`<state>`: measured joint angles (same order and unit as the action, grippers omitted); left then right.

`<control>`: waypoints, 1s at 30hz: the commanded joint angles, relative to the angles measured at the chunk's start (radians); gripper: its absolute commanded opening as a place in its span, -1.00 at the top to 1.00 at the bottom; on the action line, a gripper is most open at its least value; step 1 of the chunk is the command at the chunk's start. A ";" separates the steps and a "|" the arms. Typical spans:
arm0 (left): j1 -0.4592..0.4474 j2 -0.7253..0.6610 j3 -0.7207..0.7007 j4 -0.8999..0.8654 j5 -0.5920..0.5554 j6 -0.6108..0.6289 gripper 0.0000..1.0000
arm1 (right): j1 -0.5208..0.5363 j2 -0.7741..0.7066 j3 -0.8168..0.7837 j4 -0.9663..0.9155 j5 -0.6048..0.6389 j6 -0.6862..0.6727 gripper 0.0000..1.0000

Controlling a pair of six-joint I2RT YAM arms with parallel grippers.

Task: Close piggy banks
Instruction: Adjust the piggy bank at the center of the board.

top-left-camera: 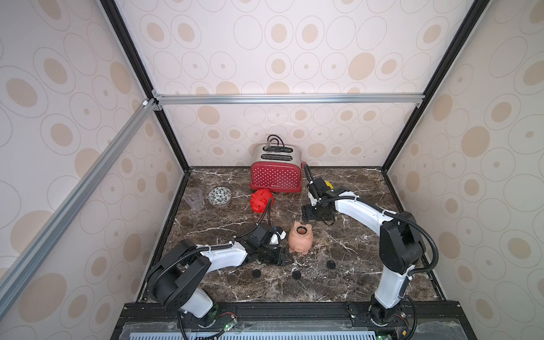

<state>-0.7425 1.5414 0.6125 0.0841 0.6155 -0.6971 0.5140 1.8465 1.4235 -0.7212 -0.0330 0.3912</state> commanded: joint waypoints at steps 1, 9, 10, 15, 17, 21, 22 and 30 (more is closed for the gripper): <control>-0.009 0.047 0.031 0.058 -0.009 -0.025 -0.18 | -0.003 0.010 -0.028 -0.018 -0.022 -0.003 -0.60; 0.007 0.081 0.080 -0.015 -0.048 0.014 -0.24 | -0.003 -0.055 -0.111 -0.037 -0.016 -0.028 -0.63; 0.014 0.081 0.084 -0.025 -0.051 0.018 -0.24 | -0.003 -0.064 -0.122 -0.036 -0.020 -0.028 -0.63; 0.067 0.077 0.083 -0.043 -0.053 0.031 -0.25 | -0.005 -0.117 -0.172 -0.032 -0.005 -0.020 -0.66; 0.088 0.078 0.087 -0.045 -0.048 0.034 -0.25 | -0.005 -0.131 -0.189 -0.029 -0.021 -0.016 -0.66; 0.113 0.081 0.099 -0.047 -0.041 0.039 -0.26 | -0.005 -0.145 -0.219 -0.020 -0.047 -0.006 -0.67; 0.117 0.083 0.101 -0.040 -0.037 0.038 -0.27 | -0.005 -0.150 -0.225 -0.020 -0.048 -0.006 -0.67; 0.134 0.137 0.163 -0.069 -0.036 0.060 -0.30 | -0.005 -0.213 -0.295 -0.019 -0.036 0.000 -0.70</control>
<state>-0.6224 1.6413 0.7265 0.0124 0.6384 -0.6598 0.4885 1.6619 1.1641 -0.6853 -0.0074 0.3973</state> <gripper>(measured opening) 0.649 0.852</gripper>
